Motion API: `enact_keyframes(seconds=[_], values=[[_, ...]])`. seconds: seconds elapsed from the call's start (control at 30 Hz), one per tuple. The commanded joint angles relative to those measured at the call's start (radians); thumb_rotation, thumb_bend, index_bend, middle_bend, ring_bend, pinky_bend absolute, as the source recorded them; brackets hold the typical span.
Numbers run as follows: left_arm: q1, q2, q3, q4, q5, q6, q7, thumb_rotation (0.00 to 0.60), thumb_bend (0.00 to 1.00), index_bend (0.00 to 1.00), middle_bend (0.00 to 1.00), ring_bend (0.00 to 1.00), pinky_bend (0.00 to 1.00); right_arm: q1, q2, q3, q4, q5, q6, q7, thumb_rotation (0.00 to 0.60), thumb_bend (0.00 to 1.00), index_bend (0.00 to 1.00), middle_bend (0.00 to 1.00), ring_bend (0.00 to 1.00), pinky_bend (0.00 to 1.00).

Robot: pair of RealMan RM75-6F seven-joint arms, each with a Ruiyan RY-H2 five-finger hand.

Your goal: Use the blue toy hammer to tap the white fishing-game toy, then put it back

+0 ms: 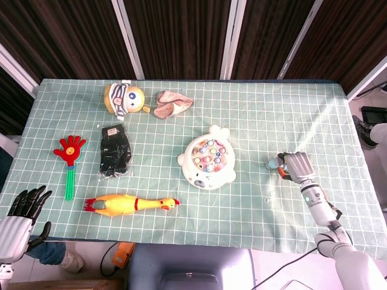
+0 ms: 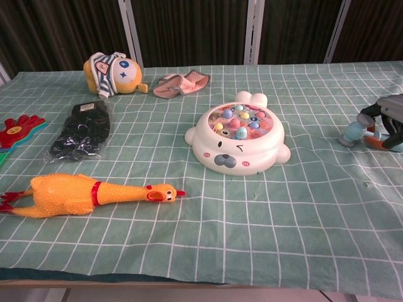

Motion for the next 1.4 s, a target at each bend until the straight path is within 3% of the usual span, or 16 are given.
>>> enact_keyframes(seconds=[0.03,0.2,0.67,1.4], values=[[0.0,0.001,0.001,-0.001,0.001,-0.001,0.0,0.6,0.47,0.0,0.0,0.0,0.02,0.001,0.006,0.003,-0.007,-0.007,-0.015,0.022,0.6,0.66,0.88,0.65,0.64,0.64],[0.0,0.003,0.003,-0.002,0.002,-0.001,-0.003,0.6,0.47,0.0,0.01,0.0,0.02,0.005,0.009,0.012,0.001,-0.013,-0.039,0.02,0.6,0.61,0.79,0.64,0.61,0.61],[-0.003,0.003,0.005,0.0,0.006,-0.003,-0.008,0.6,0.47,0.0,0.01,0.0,0.02,0.004,0.031,0.029,-0.024,-0.034,-0.045,0.012,0.6,0.58,0.5,0.48,0.56,0.59],[-0.002,0.004,0.008,0.001,0.014,0.004,-0.013,0.6,0.47,0.0,0.02,0.0,0.02,-0.007,0.069,0.047,-0.089,-0.045,-0.029,-0.024,0.6,0.55,0.44,0.43,0.55,0.59]])
